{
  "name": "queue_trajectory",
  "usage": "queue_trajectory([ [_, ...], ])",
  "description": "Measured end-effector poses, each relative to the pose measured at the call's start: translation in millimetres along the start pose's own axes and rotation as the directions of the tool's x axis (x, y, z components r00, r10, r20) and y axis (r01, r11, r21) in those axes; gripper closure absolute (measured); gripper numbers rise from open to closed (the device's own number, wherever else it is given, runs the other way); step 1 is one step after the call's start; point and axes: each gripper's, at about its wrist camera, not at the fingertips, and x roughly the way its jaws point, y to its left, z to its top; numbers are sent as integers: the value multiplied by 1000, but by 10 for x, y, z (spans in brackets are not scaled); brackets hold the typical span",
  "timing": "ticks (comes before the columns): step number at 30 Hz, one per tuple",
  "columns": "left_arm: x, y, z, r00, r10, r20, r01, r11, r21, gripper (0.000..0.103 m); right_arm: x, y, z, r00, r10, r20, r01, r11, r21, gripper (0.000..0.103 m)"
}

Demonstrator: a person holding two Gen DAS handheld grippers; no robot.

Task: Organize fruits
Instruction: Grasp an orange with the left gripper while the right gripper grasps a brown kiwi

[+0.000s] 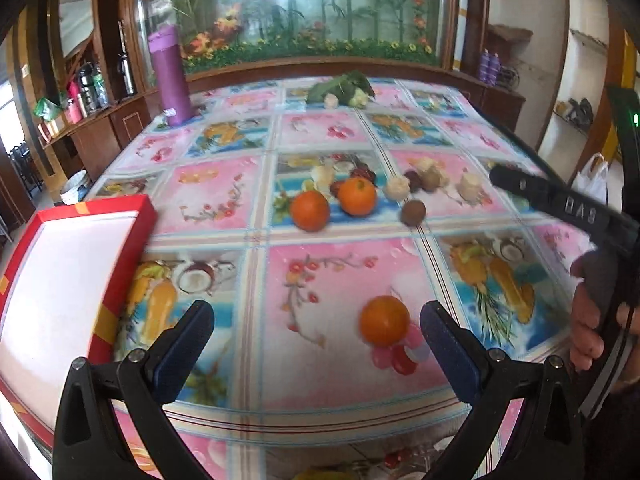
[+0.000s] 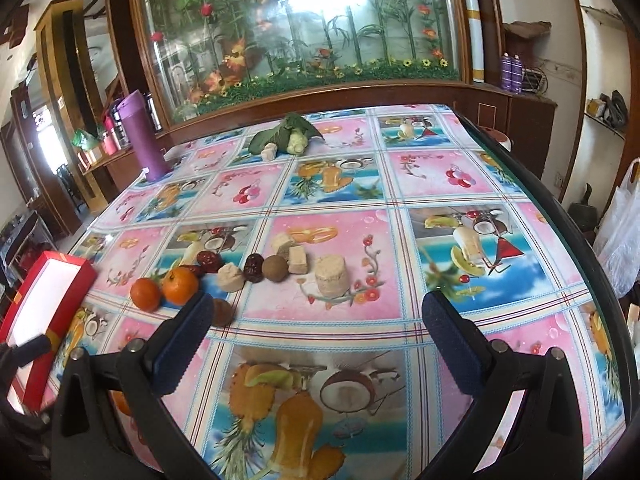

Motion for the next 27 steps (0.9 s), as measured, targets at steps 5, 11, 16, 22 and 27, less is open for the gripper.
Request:
queue_trajectory([
  [5, 157, -58, -23, 998, -29, -59, 28, 1000, -8, 12, 4, -107, 24, 1000, -15, 0, 15, 999, 51, 0],
  [11, 247, -108, -51, 991, -89, -95, 87, 996, -21, 45, -3, -136, 34, 1000, -23, 1, 23, 998, 61, 0],
  [16, 213, -139, -68, 990, -119, -76, 120, 993, 3, 73, -4, -150, 35, 1000, -11, 1, 10, 997, 71, 0],
  [22, 40, 16, -23, 992, -121, -20, 121, 993, -12, 73, 36, 0, 11, 995, 98, -34, -97, 995, 27, 19],
  [27, -160, 222, 35, 995, -87, 41, 88, 996, -34, 73, 110, 277, -20, 979, 188, -82, -191, 981, -28, 40],
])
